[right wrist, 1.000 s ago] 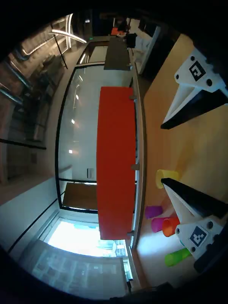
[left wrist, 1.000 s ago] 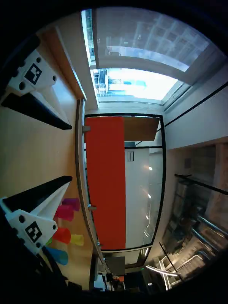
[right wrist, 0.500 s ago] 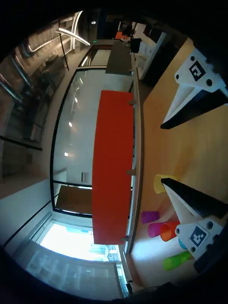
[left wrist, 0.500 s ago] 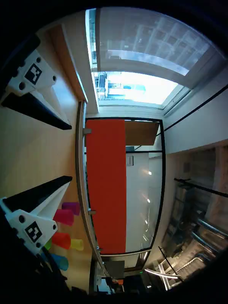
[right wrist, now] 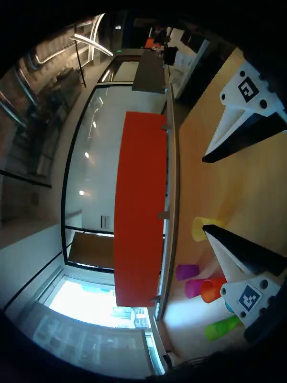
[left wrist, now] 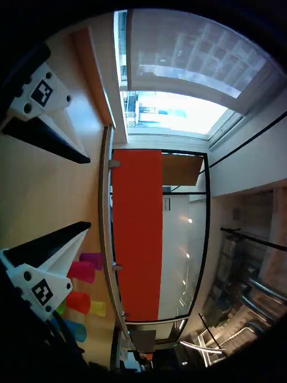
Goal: Pour water
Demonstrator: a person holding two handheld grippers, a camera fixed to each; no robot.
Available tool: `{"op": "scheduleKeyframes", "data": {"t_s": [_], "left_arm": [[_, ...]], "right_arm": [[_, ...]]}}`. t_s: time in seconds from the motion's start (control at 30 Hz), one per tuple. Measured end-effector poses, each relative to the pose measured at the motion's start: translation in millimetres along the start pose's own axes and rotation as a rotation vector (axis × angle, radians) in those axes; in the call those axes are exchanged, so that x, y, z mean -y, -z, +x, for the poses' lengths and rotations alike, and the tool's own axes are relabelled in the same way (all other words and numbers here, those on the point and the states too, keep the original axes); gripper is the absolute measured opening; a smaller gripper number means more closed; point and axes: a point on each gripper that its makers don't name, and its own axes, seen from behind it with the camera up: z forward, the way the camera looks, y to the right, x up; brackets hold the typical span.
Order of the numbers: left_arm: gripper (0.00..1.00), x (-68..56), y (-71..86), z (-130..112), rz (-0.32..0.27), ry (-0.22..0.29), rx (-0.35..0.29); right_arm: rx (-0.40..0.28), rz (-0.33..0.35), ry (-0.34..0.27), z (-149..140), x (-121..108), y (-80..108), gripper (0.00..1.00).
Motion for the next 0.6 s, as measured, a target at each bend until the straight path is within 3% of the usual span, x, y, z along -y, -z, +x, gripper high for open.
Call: {"op": "scheduleKeyframes", "data": {"t_s": [0.3, 0.6], "left_arm": [[0.89, -6.7, -4.3, -10, -0.011, 0.040, 0.017], [0.89, -15.2, -5.3, -16, -0.018, 0.013, 0.037]], "right_arm": [[0.004, 0.008, 0.015, 0, 4, -2.9, 1.00], [0.004, 0.012, 0.016, -3, 7, -3.7, 1.00]]}}
